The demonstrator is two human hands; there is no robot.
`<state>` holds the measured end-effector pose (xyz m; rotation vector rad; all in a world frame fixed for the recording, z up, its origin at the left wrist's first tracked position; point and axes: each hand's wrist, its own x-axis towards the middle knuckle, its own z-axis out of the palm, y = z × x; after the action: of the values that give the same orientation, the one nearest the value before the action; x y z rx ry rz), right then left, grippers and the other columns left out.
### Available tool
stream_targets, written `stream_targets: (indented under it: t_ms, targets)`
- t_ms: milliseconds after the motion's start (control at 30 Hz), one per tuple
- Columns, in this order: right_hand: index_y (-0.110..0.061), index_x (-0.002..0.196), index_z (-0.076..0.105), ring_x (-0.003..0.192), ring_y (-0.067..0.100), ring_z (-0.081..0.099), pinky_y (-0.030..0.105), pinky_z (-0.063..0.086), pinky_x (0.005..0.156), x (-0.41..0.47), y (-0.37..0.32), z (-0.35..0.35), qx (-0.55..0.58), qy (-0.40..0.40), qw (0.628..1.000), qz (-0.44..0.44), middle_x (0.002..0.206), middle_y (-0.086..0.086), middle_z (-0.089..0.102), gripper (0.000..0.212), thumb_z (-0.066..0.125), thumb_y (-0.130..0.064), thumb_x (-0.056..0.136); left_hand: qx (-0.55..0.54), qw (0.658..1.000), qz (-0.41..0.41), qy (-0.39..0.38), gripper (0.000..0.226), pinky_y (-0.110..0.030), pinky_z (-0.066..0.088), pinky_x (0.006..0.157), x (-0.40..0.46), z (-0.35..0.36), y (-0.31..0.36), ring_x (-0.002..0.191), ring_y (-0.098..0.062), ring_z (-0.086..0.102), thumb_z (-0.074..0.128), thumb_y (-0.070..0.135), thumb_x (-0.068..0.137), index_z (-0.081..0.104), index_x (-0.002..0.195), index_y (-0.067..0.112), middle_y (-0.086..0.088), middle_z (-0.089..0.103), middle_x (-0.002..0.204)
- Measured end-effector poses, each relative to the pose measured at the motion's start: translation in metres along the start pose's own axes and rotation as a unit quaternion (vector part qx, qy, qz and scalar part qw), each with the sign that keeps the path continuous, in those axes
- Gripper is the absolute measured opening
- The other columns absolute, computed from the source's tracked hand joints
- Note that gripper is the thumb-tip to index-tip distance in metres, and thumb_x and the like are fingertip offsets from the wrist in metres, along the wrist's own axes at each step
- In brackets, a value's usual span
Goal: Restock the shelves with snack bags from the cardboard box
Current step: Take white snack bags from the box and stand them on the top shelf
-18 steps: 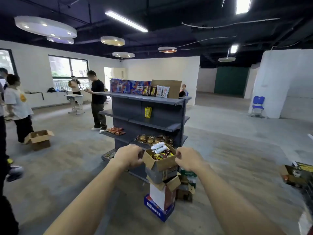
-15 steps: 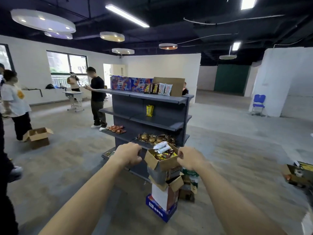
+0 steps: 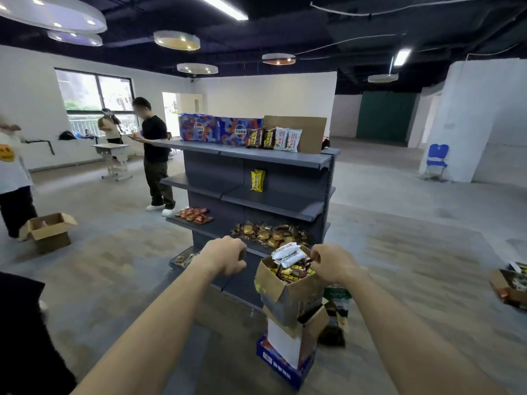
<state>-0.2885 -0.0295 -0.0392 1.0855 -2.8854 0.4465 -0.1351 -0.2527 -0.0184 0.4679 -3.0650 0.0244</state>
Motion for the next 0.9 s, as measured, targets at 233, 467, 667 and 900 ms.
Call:
stream_targets:
  t_ms: [233, 467, 667, 900]
  targets:
    - [-0.027, 0.106, 0.062, 0.089, 0.017, 0.059, 0.03, 0.048, 0.072, 0.125, -0.011, 0.032, 0.034, -0.014, 0.999, -0.019, 0.105, -0.004, 0.064, 0.018, 0.057, -0.027, 0.089, 0.01, 0.999, -0.047, -0.017, 0.015, -0.035, 0.049, 0.075, 0.09, 0.006, -0.072, 0.092, -0.025, 0.061, 0.059, 0.037, 0.087, 0.054, 0.096, 0.026, -0.003, 0.065, 0.105]
    - [-0.025, 0.099, 0.063, 0.084, 0.016, 0.061, 0.033, 0.054, 0.074, 0.225, -0.023, 0.064, 0.05, -0.03, 0.998, -0.023, 0.098, -0.003, 0.066, 0.01, 0.059, -0.027, 0.089, -0.013, 0.998, -0.065, 0.017, 0.012, -0.033, 0.049, 0.071, 0.166, 0.012, -0.13, 0.088, -0.022, 0.061, 0.057, 0.039, 0.088, 0.052, 0.091, 0.029, 0.0, 0.065, 0.101]
    - [-0.027, 0.101, 0.064, 0.084, 0.016, 0.061, 0.034, 0.054, 0.076, 0.3, -0.054, 0.087, 0.056, -0.023, 0.998, -0.015, 0.096, -0.005, 0.065, 0.017, 0.057, -0.027, 0.086, -0.045, 0.998, -0.033, 0.031, 0.022, -0.041, 0.053, 0.082, 0.238, 0.017, -0.17, 0.093, -0.024, 0.061, 0.056, 0.037, 0.086, 0.057, 0.104, 0.025, 0.0, 0.064, 0.104]
    - [-0.027, 0.096, 0.063, 0.083, 0.017, 0.061, 0.035, 0.055, 0.077, 0.371, -0.091, 0.126, 0.061, 0.001, 0.997, 0.046, 0.094, -0.004, 0.066, 0.012, 0.056, -0.029, 0.087, -0.053, 0.998, 0.005, 0.044, 0.025, -0.039, 0.053, 0.081, 0.309, 0.046, -0.266, 0.094, -0.023, 0.061, 0.057, 0.035, 0.087, 0.053, 0.109, 0.025, 0.0, 0.065, 0.108]
